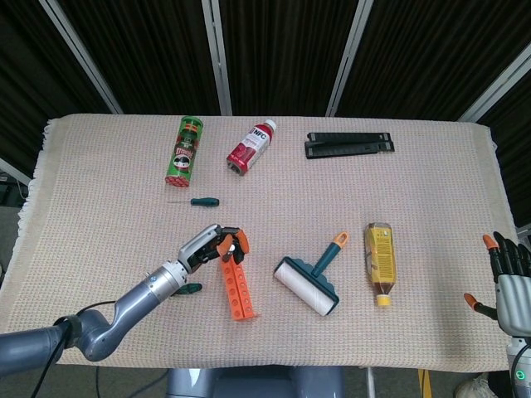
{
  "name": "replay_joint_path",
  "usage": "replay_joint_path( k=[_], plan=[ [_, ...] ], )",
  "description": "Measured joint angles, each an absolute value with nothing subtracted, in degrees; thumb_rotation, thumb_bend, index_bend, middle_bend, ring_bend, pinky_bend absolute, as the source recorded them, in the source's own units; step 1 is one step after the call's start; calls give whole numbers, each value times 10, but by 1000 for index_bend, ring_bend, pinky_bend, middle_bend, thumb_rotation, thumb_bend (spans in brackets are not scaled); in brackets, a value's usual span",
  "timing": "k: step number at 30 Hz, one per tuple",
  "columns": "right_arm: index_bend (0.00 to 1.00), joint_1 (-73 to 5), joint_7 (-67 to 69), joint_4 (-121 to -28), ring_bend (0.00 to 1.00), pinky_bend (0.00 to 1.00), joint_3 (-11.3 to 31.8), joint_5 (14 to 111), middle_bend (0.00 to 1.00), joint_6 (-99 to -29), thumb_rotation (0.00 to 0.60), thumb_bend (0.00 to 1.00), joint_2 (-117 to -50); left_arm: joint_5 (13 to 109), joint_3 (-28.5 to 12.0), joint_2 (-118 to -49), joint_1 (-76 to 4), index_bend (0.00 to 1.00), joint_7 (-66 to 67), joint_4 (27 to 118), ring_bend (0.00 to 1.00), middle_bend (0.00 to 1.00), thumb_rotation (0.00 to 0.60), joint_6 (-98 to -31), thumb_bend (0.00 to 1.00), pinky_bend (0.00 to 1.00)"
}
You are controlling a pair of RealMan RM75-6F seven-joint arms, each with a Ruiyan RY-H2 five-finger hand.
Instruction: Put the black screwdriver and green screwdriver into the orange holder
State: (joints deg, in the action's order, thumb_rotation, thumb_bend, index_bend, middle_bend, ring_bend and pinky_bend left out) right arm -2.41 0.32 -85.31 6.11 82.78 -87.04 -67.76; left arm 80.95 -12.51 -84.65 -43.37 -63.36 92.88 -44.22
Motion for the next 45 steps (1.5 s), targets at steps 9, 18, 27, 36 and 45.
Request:
replay_joint_path(
  k=[9, 18, 27, 36, 45],
  plan=[
    [12, -25, -1, -856, 0, 0, 62, 828, 0, -870, 600, 0, -678, 820, -120, -838, -432, 552, -652, 933, 509, 635, 299, -453, 838, 543],
    [13, -26, -2, -857, 0, 0, 62, 829, 0, -870, 600, 0, -678, 839, -99, -828, -432, 552, -670, 936, 508, 635, 301, -457, 838, 544],
    [13, -28, -2, -856, 0, 0, 62, 830, 0, -868, 600, 0, -680, 842, -94, -821, -427, 553, -681, 936, 509, 637, 300, -474, 837, 545],
    [13, -29, -3, -856, 0, 0, 62, 829, 0, -867, 600, 0, -681, 836, -91, -819, -427, 549, -686, 932, 494, 621, 300, -477, 838, 544],
    [13, -28, -4, -857, 0, 0, 62, 828, 0, -867, 600, 0, -681, 823, -92, -831, -428, 539, -662, 921, 452, 574, 301, -481, 839, 544]
  ],
)
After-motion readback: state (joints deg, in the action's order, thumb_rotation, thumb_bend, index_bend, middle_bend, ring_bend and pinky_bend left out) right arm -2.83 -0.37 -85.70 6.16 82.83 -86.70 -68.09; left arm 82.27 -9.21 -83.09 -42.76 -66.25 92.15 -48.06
